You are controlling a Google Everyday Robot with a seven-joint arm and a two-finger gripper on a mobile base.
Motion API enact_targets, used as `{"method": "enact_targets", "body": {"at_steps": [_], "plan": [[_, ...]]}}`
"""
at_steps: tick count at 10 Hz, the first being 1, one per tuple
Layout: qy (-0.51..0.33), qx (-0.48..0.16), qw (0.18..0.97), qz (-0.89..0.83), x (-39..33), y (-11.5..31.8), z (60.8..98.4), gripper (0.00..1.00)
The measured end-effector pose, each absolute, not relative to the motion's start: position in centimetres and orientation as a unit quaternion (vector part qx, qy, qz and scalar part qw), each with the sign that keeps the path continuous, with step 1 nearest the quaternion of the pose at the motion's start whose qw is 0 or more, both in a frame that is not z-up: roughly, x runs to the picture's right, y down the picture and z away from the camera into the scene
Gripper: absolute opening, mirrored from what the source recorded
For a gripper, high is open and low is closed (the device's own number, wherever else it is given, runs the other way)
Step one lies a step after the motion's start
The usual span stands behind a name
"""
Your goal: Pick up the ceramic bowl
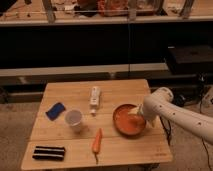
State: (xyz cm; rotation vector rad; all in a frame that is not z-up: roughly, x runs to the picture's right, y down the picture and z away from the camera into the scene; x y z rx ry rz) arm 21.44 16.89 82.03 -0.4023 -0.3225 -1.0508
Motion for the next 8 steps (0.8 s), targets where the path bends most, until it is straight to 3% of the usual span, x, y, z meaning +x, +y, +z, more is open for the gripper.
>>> {"method": "enact_targets", "body": {"at_steps": [8], "plan": [[-0.155,-0.191,0.832,-0.498,21.09,17.16,82.38,0.80]]}}
